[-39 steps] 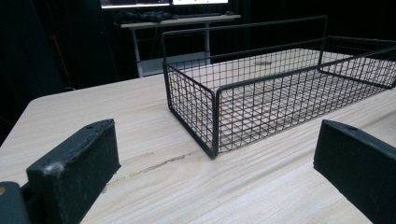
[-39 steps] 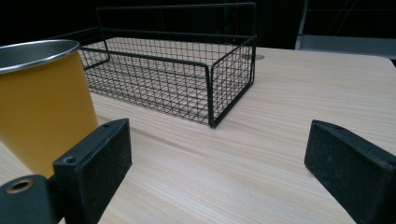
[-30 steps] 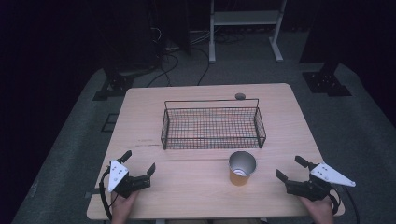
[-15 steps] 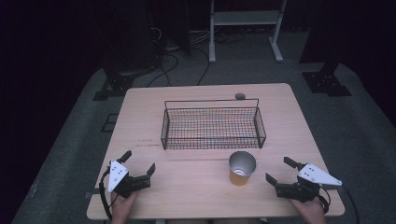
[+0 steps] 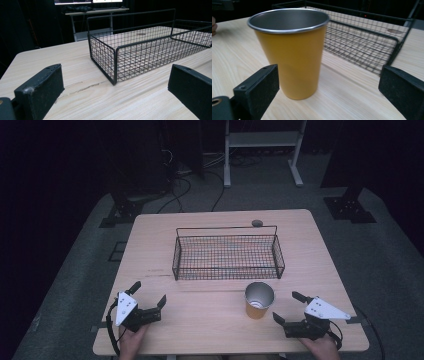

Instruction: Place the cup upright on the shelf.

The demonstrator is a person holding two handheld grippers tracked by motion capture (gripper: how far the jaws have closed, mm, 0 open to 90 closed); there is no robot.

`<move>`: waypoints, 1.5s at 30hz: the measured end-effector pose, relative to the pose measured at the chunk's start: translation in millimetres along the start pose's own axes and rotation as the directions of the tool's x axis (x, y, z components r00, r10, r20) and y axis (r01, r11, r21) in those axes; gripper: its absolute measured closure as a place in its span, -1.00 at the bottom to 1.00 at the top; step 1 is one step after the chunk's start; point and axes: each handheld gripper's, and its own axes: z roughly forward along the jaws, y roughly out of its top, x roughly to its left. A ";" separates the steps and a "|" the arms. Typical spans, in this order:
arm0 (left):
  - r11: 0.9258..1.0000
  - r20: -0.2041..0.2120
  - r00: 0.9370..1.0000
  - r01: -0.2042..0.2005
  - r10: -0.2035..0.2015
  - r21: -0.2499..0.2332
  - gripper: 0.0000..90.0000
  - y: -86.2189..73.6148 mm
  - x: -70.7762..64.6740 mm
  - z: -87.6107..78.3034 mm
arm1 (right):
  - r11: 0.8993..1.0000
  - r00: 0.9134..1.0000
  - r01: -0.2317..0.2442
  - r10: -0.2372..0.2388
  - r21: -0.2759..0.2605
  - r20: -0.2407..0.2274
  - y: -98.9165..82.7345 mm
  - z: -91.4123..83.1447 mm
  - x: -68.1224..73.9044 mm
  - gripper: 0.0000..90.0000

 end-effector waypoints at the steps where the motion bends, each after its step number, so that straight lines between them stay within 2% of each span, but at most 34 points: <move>1: 1.000 -0.001 1.000 0.000 0.000 -0.001 -1.00 0.0 -0.1 -0.1 | 1.000 1.000 0.001 -0.001 0.003 -0.004 0.1 1.2 1.2 -0.94; 11: 1.000 0.001 1.000 0.001 -0.001 -0.002 -1.00 -0.1 -0.1 -0.1 | 1.000 0.998 -0.002 0.002 0.007 -0.064 3.3 16.7 13.8 -0.96; 14: 1.000 0.002 1.000 0.002 -0.002 -0.002 -1.00 0.0 0.1 -0.1 | 1.000 0.998 0.005 -0.004 0.009 -0.068 4.8 21.0 18.1 -0.96; 19: 1.000 0.002 1.000 -0.001 0.001 -0.002 -1.00 0.0 -0.2 0.0 | 1.000 0.998 0.002 -0.001 0.005 -0.067 7.4 24.9 21.2 -0.96; 21: 1.000 0.002 1.000 0.002 -0.002 -0.003 -1.00 -0.1 0.0 -0.1 | 1.000 0.998 0.022 -0.021 0.014 -0.062 9.3 28.8 23.3 -0.96; 26: 1.000 0.002 1.000 0.000 0.000 -0.003 -1.00 -0.1 -0.1 -0.1 | 1.000 0.998 0.023 -0.022 0.017 -0.065 11.4 33.7 25.5 -0.97; 29: 1.000 0.003 1.000 0.001 -0.001 -0.003 -1.00 -0.1 0.0 -0.1 | 0.999 0.997 0.039 -0.038 0.019 -0.064 14.0 37.8 28.4 -0.97; 45: 1.000 0.003 1.000 0.000 0.000 -0.004 -1.00 -0.1 -0.2 -0.2 | 0.999 0.998 0.041 -0.041 -0.001 -0.048 24.8 55.0 33.4 -0.96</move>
